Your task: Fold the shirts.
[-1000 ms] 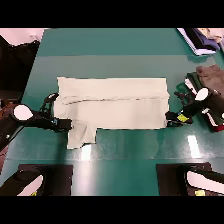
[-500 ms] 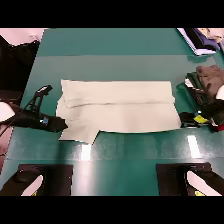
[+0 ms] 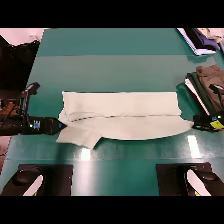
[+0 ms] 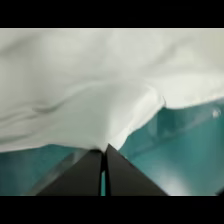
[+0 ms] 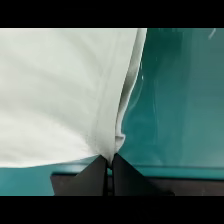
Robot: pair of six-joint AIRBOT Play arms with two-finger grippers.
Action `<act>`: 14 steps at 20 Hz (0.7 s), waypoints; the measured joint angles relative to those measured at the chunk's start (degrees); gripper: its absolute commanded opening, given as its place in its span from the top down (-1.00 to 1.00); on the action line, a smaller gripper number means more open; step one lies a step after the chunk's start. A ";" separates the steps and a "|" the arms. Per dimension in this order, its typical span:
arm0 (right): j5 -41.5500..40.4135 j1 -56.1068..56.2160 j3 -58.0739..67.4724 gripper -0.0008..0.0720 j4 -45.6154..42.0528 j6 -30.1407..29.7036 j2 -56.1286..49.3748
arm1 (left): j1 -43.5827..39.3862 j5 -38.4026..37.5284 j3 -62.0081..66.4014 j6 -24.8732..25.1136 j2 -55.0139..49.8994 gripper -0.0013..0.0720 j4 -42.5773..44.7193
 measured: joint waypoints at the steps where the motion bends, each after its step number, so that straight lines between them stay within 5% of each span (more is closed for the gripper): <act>1: -2.12 -0.09 0.02 0.93 1.05 0.02 -0.52 | 0.00 2.69 0.00 0.13 -0.02 0.90 0.87; 14: -30.86 2.10 0.00 0.93 10.36 0.07 -13.51 | -0.02 32.96 0.00 0.72 -13.31 0.90 6.99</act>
